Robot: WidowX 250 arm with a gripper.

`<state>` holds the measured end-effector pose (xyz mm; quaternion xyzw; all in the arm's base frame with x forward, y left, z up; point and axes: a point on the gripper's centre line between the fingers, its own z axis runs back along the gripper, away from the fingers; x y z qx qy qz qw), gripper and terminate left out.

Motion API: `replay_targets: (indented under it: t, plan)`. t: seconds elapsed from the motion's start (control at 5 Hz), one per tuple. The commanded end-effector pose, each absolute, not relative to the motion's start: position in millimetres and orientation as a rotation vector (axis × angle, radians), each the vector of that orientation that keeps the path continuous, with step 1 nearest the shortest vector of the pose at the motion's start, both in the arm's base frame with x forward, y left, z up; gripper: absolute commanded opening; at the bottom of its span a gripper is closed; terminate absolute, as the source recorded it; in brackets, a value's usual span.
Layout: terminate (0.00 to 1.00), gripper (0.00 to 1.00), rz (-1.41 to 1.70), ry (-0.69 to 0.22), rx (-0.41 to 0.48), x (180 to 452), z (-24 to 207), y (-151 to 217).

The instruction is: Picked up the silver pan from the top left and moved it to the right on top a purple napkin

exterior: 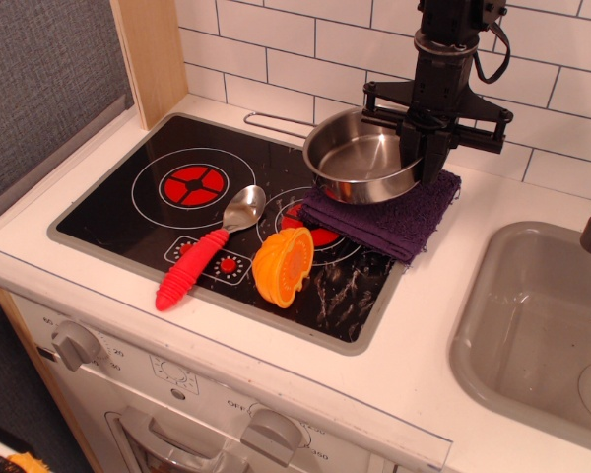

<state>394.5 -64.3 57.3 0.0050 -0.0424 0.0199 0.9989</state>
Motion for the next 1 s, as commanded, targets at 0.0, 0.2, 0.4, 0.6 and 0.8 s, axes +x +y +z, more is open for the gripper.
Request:
replay_targets:
  t: [0.0, 0.2, 0.4, 0.6, 0.8]
  plan:
    - [0.0, 0.0, -0.003, -0.118, -0.015, 401, 72, -65]
    - [0.0, 1.0, -0.004, -0.099, -0.024, 401, 73, -65]
    - [0.0, 1.0, 0.025, -0.182, -0.052, 398, 63, -69]
    - [0.0, 1.0, 0.022, -0.21, -0.041, 378, 67, -64]
    - [0.0, 1.0, 0.062, -0.301, -0.041, 381, 63, -66]
